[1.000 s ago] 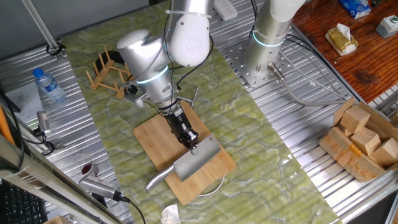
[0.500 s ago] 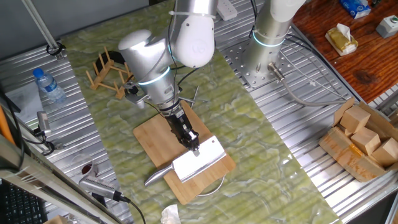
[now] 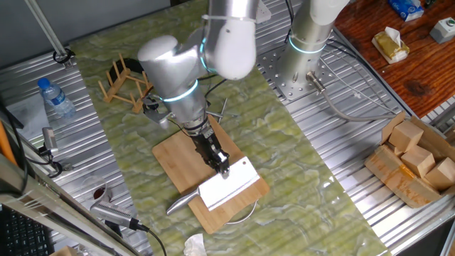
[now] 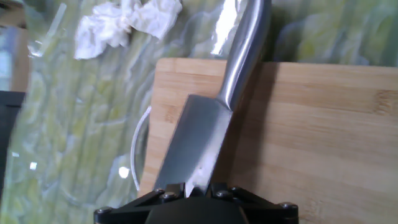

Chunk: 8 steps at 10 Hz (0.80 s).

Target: Put the knife on the cutting board

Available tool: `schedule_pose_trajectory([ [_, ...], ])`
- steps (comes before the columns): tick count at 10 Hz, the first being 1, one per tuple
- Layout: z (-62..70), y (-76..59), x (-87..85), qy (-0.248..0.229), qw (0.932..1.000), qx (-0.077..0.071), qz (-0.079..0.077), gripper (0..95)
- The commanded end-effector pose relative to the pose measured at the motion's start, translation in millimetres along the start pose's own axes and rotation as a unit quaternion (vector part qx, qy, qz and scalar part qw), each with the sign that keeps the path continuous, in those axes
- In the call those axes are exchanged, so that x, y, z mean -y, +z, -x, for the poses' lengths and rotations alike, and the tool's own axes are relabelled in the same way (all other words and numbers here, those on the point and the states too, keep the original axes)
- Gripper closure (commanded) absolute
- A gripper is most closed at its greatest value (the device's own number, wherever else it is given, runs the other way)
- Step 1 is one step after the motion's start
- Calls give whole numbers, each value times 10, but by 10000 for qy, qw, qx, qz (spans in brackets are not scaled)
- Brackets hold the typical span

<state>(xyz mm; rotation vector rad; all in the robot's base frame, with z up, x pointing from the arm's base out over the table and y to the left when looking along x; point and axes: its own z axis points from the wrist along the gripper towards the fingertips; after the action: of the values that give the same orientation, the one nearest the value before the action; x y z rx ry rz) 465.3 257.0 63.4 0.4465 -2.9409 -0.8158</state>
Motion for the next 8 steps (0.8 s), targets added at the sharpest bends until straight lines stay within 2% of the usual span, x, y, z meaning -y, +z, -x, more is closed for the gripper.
schedule_pose_trajectory([
  [1, 8, 5, 14, -8, 9998, -77, -199, 760],
  [4, 8, 6, 14, -15, 9997, -106, -216, 760],
  [6, 8, 3, 16, -82, 9993, -144, -340, 760],
  [7, 2, -24, 35, -173, 9975, -242, -648, 950],
  [8, -7, -66, 62, -231, 9941, -361, -993, 950],
])
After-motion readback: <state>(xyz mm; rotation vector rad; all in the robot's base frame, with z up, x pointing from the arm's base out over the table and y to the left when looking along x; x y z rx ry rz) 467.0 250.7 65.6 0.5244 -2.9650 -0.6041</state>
